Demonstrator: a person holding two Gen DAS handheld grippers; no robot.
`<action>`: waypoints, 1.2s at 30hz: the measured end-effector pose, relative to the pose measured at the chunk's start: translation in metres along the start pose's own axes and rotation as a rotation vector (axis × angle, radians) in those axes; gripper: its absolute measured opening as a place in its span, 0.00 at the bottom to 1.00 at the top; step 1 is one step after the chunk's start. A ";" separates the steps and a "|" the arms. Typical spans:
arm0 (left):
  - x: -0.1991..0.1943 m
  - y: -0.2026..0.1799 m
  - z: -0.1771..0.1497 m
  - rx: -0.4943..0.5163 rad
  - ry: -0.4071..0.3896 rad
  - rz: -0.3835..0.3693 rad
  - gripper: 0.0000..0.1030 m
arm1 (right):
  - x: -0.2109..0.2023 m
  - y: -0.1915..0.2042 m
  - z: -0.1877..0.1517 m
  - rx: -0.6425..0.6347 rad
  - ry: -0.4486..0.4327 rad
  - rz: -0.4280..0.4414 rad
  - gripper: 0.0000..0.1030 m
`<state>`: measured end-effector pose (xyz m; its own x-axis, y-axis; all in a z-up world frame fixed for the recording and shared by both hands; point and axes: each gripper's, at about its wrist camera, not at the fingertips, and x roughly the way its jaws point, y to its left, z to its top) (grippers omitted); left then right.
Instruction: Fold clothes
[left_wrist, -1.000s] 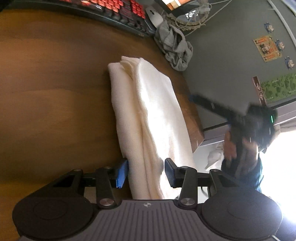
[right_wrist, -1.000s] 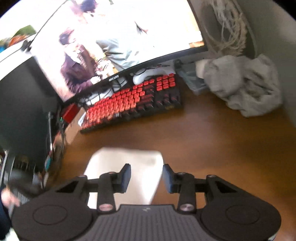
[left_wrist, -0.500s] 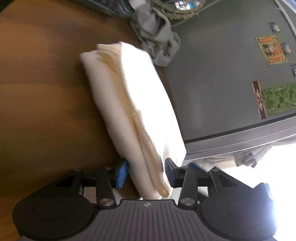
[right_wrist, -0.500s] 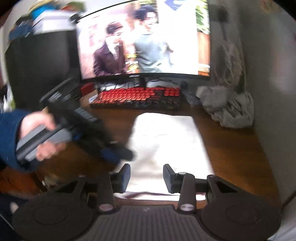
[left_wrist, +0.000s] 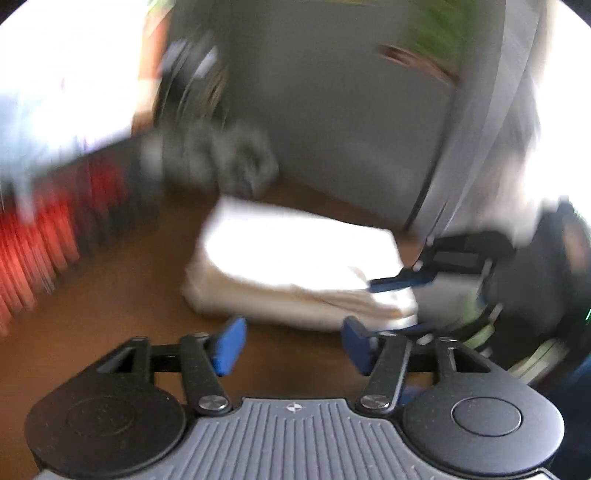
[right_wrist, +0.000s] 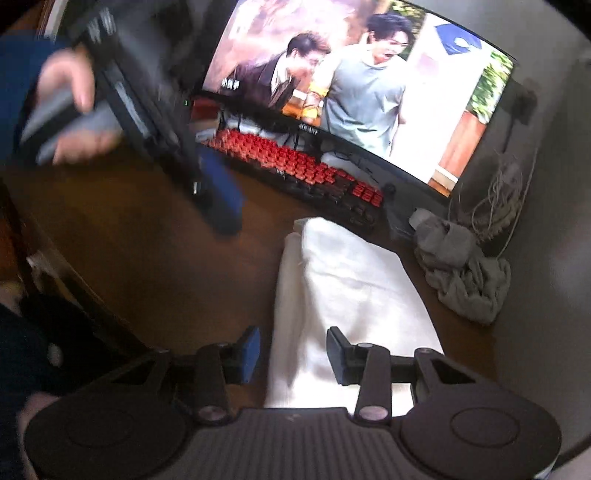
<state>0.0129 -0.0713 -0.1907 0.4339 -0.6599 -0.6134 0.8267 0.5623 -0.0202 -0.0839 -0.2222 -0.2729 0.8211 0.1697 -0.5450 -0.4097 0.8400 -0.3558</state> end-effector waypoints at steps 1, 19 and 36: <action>0.001 -0.009 0.004 0.141 -0.014 0.056 0.65 | 0.002 0.003 -0.002 -0.024 0.004 -0.013 0.37; 0.108 -0.072 0.017 0.829 0.033 -0.052 0.65 | -0.002 -0.112 -0.069 -0.161 0.015 0.091 0.38; 0.143 -0.075 0.010 0.818 0.004 -0.064 0.38 | 0.024 -0.107 -0.036 -0.196 -0.053 0.222 0.28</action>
<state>0.0169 -0.2125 -0.2688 0.3771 -0.6758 -0.6333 0.8504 -0.0183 0.5258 -0.0344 -0.3262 -0.2756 0.7203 0.3687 -0.5876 -0.6462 0.6646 -0.3752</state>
